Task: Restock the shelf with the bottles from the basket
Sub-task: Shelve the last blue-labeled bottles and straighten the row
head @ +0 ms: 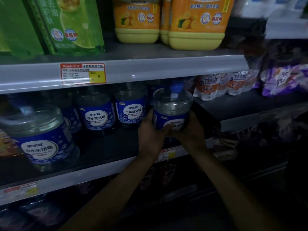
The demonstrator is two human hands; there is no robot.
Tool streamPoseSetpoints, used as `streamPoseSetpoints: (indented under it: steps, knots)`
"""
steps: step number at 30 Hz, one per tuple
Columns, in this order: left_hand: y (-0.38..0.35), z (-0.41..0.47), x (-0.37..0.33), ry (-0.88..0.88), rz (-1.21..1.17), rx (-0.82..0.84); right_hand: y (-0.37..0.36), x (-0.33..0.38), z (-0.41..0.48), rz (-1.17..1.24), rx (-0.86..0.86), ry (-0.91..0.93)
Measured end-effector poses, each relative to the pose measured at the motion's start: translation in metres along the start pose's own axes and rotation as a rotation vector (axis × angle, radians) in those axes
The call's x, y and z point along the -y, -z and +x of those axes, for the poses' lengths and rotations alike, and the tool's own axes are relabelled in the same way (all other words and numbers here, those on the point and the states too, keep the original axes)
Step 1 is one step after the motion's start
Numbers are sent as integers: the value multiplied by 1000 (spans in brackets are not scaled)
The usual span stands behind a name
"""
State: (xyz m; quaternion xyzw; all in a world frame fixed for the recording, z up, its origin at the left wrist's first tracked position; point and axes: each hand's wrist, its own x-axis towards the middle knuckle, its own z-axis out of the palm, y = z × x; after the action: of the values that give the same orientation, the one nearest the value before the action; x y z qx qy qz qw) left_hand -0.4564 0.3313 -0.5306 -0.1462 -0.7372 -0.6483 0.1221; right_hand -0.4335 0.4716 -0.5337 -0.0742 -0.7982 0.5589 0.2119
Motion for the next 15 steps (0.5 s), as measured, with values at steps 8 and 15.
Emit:
streamPoseSetpoints:
  steps: [8,15]
  knots:
    - [0,6,4,22,-1,-5,-6,5,3,-59,-18,-30]
    - [10,-2,13,271,-57,7,-5,0,-1,-22,12,-199]
